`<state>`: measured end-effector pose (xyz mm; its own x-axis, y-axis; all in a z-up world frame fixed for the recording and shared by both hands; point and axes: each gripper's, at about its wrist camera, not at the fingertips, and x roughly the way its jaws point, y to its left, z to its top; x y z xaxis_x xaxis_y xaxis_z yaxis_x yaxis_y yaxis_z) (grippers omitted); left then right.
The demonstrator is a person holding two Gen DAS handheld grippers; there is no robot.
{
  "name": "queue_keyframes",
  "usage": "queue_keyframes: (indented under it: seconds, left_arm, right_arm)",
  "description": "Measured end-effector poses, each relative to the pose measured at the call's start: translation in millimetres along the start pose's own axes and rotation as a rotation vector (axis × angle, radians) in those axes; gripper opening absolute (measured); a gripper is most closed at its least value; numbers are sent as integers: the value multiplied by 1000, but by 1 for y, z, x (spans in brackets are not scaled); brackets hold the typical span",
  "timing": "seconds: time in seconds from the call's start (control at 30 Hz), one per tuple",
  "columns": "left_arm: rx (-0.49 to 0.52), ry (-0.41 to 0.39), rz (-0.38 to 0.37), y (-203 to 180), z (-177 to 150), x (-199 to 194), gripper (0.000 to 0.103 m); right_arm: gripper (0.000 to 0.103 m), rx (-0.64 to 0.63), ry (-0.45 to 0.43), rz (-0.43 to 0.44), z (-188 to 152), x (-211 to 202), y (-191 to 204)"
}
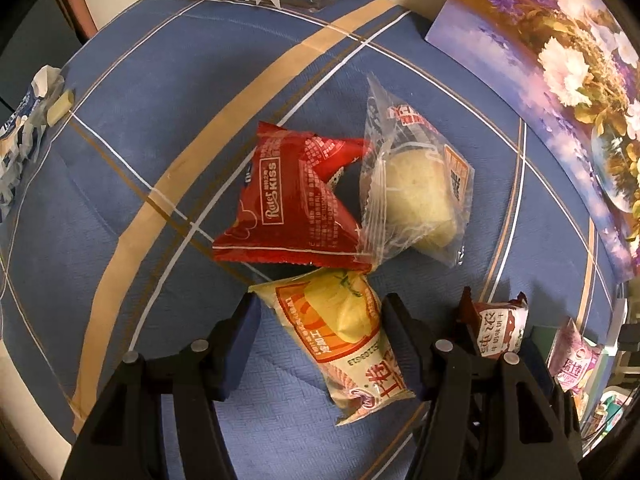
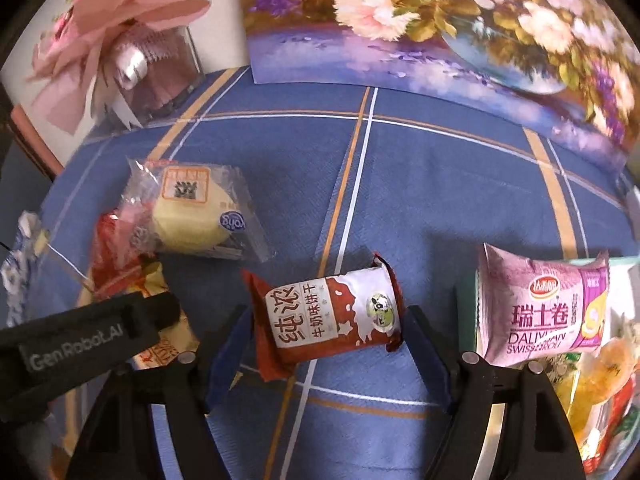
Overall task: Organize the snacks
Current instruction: 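Grasp the yellow bread pack with the left tool while the right tool grasps the milk biscuit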
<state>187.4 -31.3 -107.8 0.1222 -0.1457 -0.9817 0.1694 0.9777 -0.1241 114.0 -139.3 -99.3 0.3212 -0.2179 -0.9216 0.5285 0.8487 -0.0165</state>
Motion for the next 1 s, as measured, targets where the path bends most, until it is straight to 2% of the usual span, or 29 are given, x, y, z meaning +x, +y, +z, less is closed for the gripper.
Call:
queue_keyframes:
  seconds: [0.1,0.17,0.2,0.27,0.37,0.63,1.0]
  left_arm:
    - [0,4,1,-1,-1,3,64]
    - [2,3,0,0,-2,4,63]
    - [5,3,-4,0,-2,4,61]
    - [7,7,-18,-2,-2,6,49]
    - [19,2,-21,-8,-3,7,46]
    - [21,-11,-45,-23,-7,1,40]
    - [25,-37,-86,-30,-10,-9,37]
  right_arm:
    - [79,2,-8,-7,-2,0,-2]
    - [74,14,-15,2,-3,-2,-5]
    - [70,24,-23,-1,-3,-4,-7]
    - [68,40,-21,14,-2,-5,-10]
    - [65,46,-18,37,0,-6,-13]
    - [64,88,1,91,1,-14,-20]
    - [64,100,-18,102,7,-33,-27]
